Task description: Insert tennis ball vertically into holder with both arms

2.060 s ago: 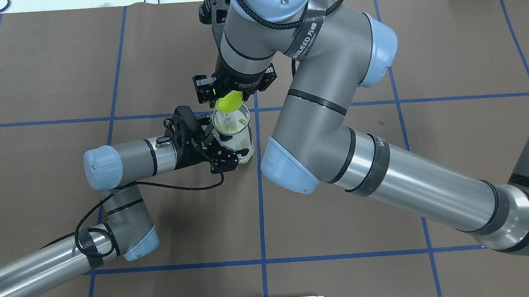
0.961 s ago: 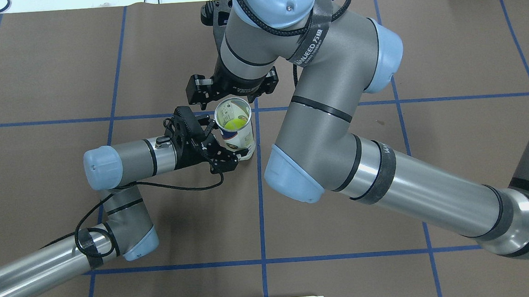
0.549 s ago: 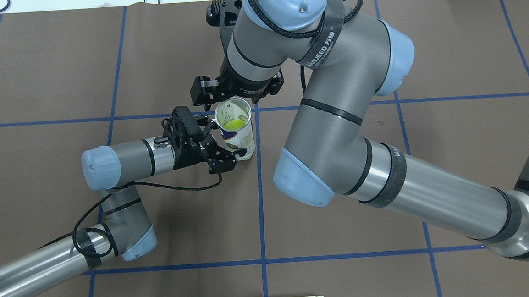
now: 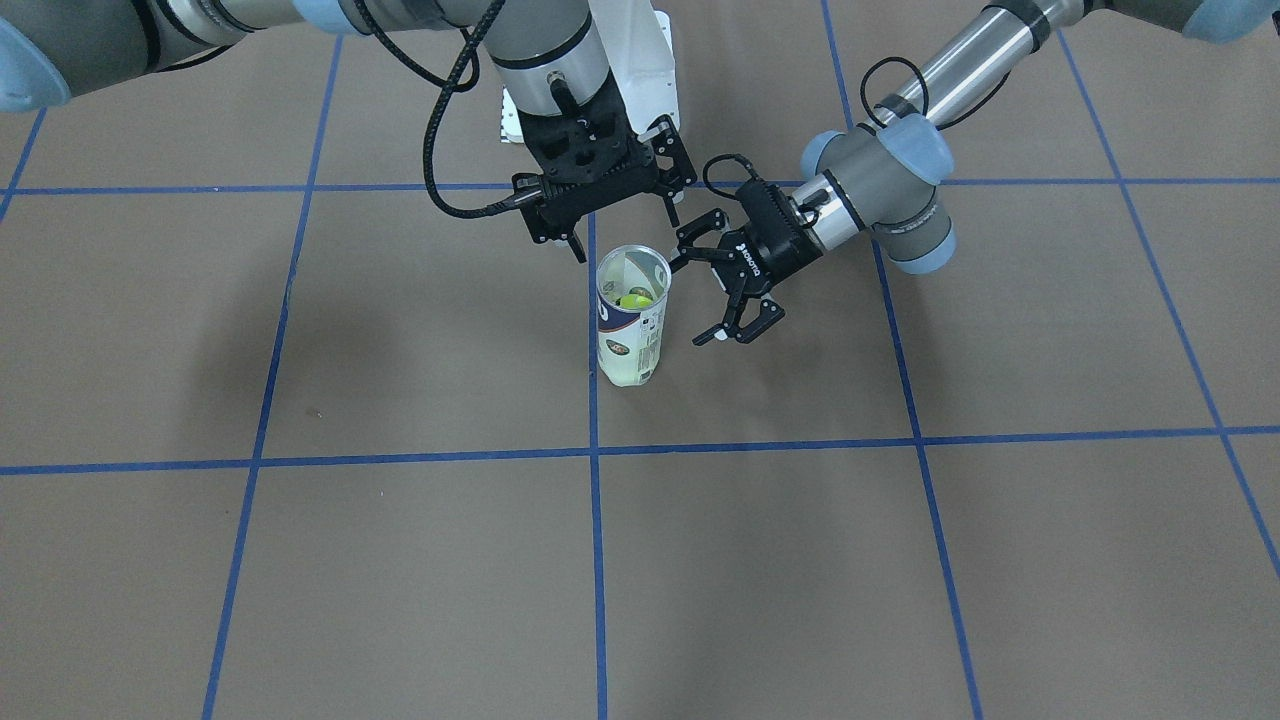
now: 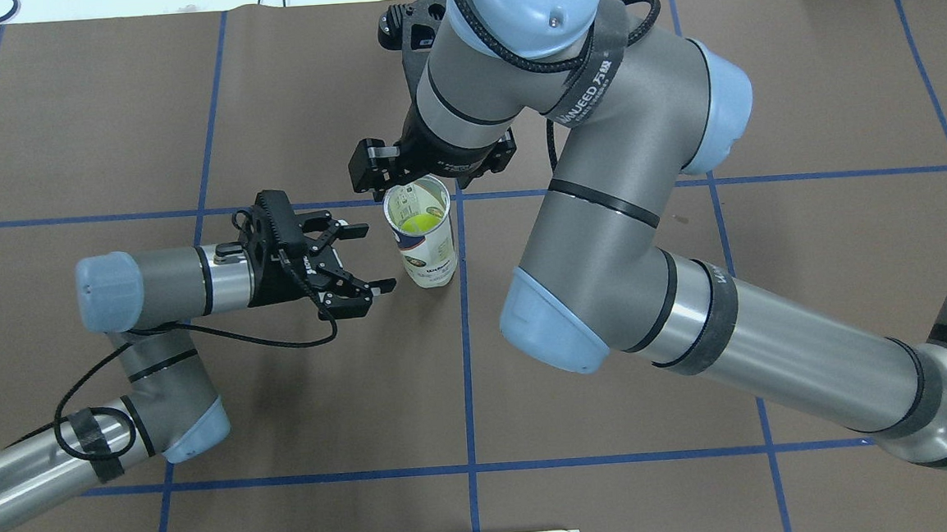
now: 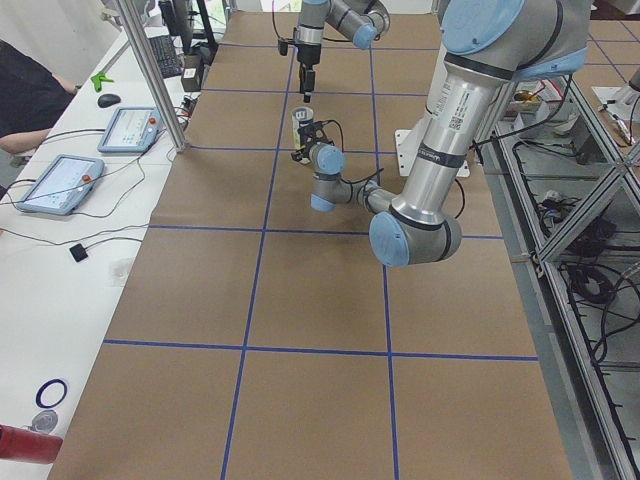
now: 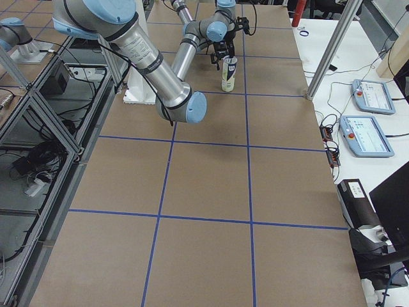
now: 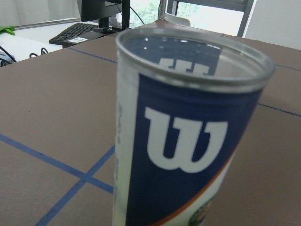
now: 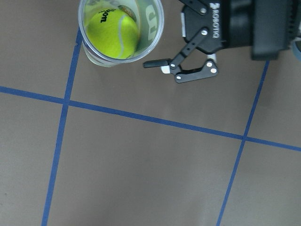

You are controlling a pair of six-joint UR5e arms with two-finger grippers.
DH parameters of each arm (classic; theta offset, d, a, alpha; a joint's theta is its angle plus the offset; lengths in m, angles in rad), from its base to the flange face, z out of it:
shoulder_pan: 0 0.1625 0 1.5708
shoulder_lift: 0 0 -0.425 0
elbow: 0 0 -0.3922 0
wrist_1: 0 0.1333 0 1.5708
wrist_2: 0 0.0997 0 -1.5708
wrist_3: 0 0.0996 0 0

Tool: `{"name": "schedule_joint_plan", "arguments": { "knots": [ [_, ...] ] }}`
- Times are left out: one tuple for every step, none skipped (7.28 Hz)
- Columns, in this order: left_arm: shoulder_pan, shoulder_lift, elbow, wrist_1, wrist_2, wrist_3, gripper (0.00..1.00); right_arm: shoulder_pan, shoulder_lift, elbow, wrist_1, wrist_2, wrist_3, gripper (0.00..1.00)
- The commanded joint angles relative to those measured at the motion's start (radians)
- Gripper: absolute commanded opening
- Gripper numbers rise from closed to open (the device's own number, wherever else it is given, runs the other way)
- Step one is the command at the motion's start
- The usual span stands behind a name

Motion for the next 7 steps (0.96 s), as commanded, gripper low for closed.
{"name": "schedule_joint_plan", "arguments": {
  "knots": [
    [-0.152, 0.056, -0.065, 0.079, -0.181, 0.0, 0.99, 0.045, -0.091, 0.107, -0.07, 0.016, -0.006, 0.99],
    [-0.258, 0.068, -0.149, 0.288, -0.291, 0.003, 0.99, 0.101, -0.137, 0.131, -0.117, 0.054, -0.021, 0.99],
    [-0.342, 0.069, -0.192, 0.448, -0.332, 0.041, 0.99, 0.152, -0.2, 0.146, -0.124, 0.083, -0.026, 0.99],
    [-0.409, 0.072, -0.188, 0.502, -0.332, 0.052, 0.99, 0.215, -0.272, 0.166, -0.126, 0.086, -0.071, 0.99],
    [-0.497, 0.073, -0.168, 0.605, -0.328, 0.052, 0.99, 0.281, -0.33, 0.169, -0.129, 0.088, -0.157, 0.99],
    [-0.597, 0.079, -0.171, 0.792, -0.332, 0.055, 0.99, 0.333, -0.405, 0.166, -0.129, 0.096, -0.267, 0.99],
    [-0.636, 0.064, -0.179, 0.98, -0.331, 0.069, 0.99, 0.388, -0.458, 0.154, -0.13, 0.1, -0.358, 0.99]
  ]
}}
